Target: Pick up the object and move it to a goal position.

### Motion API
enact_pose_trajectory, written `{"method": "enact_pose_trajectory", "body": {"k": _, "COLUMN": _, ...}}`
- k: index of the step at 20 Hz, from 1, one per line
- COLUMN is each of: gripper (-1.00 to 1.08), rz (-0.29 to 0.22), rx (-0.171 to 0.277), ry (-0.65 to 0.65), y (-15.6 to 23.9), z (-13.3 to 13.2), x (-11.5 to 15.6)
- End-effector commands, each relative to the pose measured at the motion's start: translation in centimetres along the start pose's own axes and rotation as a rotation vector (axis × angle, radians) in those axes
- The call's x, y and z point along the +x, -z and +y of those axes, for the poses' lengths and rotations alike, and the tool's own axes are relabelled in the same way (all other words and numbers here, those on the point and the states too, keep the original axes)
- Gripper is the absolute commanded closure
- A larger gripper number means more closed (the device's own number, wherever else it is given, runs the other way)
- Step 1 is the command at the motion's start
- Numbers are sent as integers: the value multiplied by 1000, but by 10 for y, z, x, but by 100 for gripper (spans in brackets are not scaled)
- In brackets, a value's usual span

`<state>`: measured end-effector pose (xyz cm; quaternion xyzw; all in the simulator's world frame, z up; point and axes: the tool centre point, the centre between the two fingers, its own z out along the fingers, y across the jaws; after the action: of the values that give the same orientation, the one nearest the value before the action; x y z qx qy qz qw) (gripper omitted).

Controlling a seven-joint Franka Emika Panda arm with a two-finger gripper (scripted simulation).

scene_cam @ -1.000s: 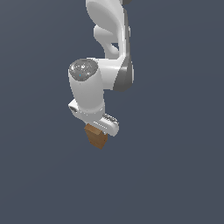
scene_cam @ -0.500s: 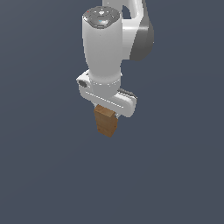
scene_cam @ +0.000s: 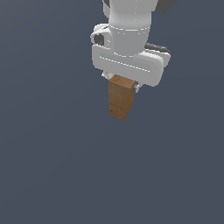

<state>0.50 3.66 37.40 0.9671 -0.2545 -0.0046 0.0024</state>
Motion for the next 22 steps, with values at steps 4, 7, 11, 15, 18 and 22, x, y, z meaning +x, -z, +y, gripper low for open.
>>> {"method": "enact_pose_trajectory", "body": {"k": 4, "gripper": 108, "rz": 8, "rx": 5, "ry": -1, "y": 63, "z": -20, "x": -25}}
{"method": "enact_pose_trajectory", "body": {"k": 7, "gripper": 108, "rz": 8, "rx": 5, "ry": 0, "y": 92, "z": -31, "x": -38}}
{"method": "enact_pose_trajectory", "body": {"k": 11, "gripper": 108, "rz": 8, "rx": 6, "ry": 0, "y": 126, "z": -44, "x": -52}}
{"method": "enact_pose_trajectory", "body": {"k": 15, "gripper": 108, "rz": 8, "rx": 7, "ry": 0, "y": 151, "z": -53, "x": -62}}
{"method": "enact_pose_trajectory", "body": {"k": 18, "gripper": 108, "rz": 8, "rx": 7, "ry": 0, "y": 164, "z": -59, "x": -66}}
{"method": "enact_pose_trajectory", "body": {"k": 22, "gripper": 108, "rz": 8, "rx": 7, "ry": 0, "y": 176, "z": -63, "x": -71}}
